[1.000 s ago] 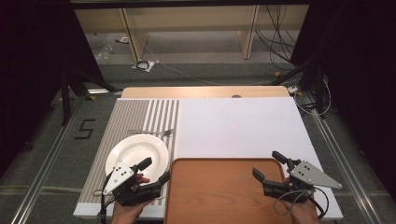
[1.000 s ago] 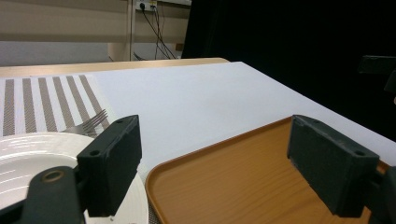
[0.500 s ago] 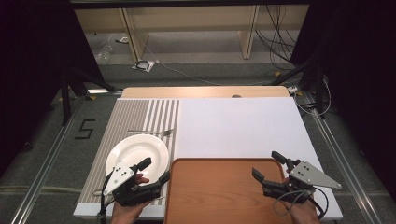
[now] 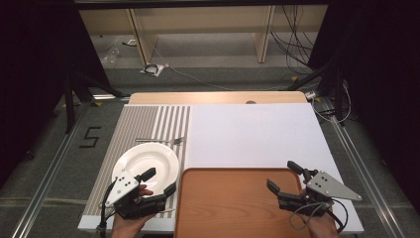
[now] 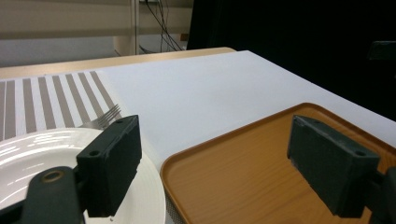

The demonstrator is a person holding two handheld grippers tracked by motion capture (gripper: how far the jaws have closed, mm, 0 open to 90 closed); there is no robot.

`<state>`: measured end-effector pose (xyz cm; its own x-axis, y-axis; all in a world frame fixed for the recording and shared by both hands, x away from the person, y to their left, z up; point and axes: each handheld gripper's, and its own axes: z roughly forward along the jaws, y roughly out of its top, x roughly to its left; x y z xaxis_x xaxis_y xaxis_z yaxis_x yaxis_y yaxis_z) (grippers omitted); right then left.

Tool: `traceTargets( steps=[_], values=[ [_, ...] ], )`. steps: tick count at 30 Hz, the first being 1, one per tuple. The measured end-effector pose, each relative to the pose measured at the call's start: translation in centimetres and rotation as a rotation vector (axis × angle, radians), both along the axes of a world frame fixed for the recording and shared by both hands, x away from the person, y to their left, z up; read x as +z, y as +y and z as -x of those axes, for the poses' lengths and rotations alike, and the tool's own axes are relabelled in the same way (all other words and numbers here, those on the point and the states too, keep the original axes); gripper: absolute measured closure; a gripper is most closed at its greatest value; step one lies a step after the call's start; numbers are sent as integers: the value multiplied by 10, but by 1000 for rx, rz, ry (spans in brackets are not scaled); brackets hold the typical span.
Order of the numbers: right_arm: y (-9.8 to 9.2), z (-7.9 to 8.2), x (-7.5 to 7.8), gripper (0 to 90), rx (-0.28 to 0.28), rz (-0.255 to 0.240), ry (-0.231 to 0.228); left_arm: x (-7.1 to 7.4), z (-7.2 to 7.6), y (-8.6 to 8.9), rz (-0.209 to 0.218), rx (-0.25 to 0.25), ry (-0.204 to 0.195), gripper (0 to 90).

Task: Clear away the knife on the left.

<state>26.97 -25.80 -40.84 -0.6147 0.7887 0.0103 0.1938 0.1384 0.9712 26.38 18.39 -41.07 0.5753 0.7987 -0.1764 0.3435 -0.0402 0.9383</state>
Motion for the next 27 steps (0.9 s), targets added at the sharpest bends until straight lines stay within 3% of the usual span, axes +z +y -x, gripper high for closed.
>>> traceTargets(
  steps=[8,9,15,18,27],
  values=[
    [0,0,0,158,4,-1,-1,5,1,3,-36,-25,26,178],
    [0,0,0,158,5,-1,-4,6,1,3,-62,-34,38,178],
    [0,0,1,159,4,-3,-6,7,4,5,-112,-39,54,178],
    [0,0,0,159,7,-2,-8,8,3,8,-105,-37,67,180],
    [0,1,0,159,9,3,-2,9,0,17,-155,-41,110,182]
  ],
)
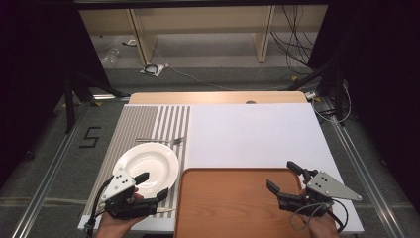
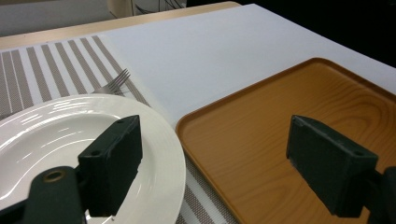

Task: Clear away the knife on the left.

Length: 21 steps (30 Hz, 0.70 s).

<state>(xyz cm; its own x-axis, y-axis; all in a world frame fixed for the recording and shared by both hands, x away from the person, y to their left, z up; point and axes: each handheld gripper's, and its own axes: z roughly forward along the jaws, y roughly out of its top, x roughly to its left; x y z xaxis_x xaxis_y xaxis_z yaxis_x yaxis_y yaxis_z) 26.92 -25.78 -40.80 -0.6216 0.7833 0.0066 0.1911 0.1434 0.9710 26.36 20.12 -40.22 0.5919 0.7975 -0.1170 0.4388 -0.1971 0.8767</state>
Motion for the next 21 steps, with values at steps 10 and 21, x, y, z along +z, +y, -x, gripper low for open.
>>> traceTargets(
  steps=[10,21],
  values=[
    [0,-1,-1,160,4,-6,3,0,-2,9,-60,-14,63,182],
    [0,-1,-1,159,9,-8,3,-3,-2,21,-165,-2,155,186]
  ],
)
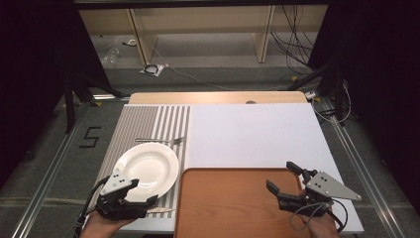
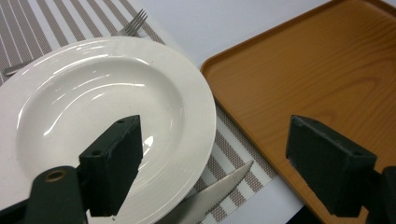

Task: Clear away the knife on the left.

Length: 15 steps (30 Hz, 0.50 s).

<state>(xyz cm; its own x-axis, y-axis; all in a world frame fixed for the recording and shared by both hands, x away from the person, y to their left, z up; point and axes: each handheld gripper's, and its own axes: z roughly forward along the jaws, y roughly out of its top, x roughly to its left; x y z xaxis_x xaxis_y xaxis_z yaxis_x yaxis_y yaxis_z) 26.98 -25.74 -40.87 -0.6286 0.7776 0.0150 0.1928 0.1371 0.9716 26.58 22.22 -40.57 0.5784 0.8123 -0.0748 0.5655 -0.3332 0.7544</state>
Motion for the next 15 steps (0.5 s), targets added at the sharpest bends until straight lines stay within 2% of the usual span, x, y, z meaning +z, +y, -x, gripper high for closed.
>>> traceTargets(
  steps=[6,15],
  values=[
    [1,0,0,160,6,-1,-1,-1,0,8,-27,-2,26,186],
    [1,0,0,160,11,-1,2,-1,0,15,-60,0,41,186]
  ],
)
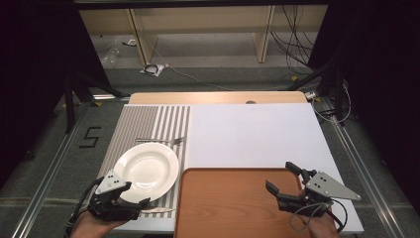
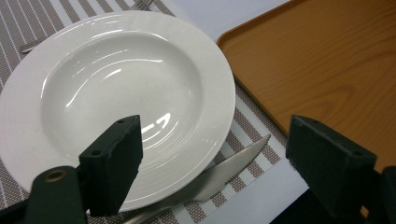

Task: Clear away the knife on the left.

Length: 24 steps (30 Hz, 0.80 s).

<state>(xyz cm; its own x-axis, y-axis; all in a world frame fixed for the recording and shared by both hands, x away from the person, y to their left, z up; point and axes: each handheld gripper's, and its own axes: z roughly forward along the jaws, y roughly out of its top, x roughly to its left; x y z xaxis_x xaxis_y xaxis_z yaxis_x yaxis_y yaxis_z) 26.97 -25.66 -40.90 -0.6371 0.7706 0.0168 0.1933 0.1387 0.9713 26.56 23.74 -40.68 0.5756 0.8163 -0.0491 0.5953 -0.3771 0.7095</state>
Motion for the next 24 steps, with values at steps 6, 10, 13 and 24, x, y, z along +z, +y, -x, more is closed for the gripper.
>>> traceTargets(
  steps=[6,10,13,24],
  values=[
    [0,0,0,160,4,1,0,0,0,7,-19,5,19,185],
    [1,0,0,160,7,1,-3,-1,1,12,-46,10,39,184],
    [1,0,0,160,9,1,-3,-1,2,16,-62,16,46,181],
    [1,0,0,160,12,4,4,-7,1,27,-98,21,84,181]
  ],
)
